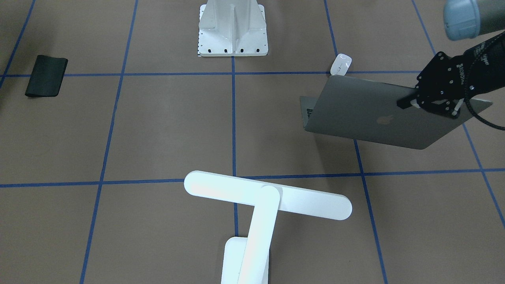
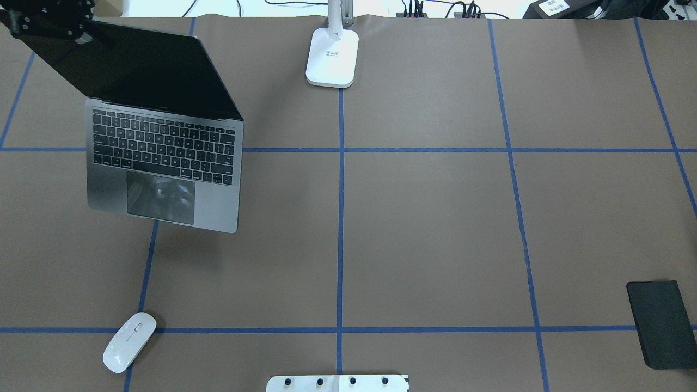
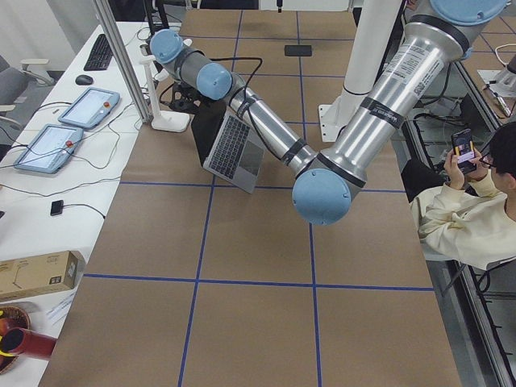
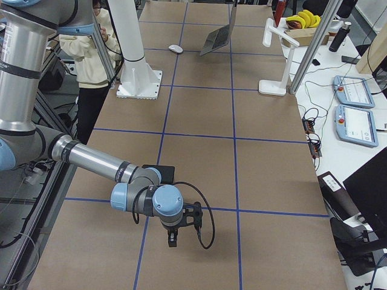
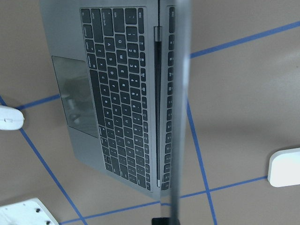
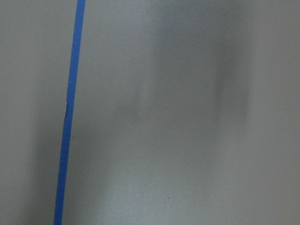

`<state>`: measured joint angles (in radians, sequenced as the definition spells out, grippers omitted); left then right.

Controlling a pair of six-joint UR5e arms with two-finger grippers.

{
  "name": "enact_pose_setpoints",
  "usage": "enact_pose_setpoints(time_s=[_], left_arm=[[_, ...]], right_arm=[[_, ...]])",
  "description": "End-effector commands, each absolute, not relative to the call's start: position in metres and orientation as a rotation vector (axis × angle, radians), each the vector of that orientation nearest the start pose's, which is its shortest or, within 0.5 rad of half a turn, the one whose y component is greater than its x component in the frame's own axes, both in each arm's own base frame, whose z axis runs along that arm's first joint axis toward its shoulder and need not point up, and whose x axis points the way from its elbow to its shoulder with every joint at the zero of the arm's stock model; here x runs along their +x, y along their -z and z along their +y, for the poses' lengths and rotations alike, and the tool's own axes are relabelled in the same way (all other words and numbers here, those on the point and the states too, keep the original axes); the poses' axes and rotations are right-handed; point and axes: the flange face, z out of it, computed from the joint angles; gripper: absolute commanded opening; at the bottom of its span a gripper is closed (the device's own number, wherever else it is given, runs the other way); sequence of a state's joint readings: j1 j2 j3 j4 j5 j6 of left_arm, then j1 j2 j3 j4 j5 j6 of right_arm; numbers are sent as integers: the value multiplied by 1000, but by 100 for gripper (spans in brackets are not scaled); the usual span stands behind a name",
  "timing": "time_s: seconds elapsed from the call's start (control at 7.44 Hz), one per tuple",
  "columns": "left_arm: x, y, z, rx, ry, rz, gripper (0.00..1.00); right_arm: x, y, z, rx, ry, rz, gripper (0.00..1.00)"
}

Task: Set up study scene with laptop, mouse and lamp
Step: 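Slide the silver laptop with the left gripper toward the white lamp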

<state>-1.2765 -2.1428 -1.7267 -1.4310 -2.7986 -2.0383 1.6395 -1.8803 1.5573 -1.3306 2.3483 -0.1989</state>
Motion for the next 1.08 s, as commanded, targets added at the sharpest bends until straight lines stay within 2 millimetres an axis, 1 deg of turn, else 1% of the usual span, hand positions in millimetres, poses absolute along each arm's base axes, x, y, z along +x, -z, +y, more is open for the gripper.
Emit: enact_pose_setpoints(time_s=[0.0,0.27,0.4,0.54,0.67,0.81,0.94], left_arm=[[197,-209,-624,-941,1185,989,0],[240,-195,-626,-923,1251,984,0],[265,-186,-629,-911,1282,1006,0],[287,-185,-631,-877,1319,1045,0],[301,-191,-633,-844,1343,1071,0],[305,-199,-640,-827,1348,1081,0],[312,-204,-650,-799,1349,1108,0]], right_arm=[[86,-771,-331,17,89,-784,100],[85,-773,-330,13,91,-784,100],[85,-774,-329,12,90,-784,100],[85,-775,-329,9,89,-785,100],[85,-775,-329,9,89,-786,100],[84,-775,-329,8,88,-792,100],[84,-775,-328,7,87,-792,100]])
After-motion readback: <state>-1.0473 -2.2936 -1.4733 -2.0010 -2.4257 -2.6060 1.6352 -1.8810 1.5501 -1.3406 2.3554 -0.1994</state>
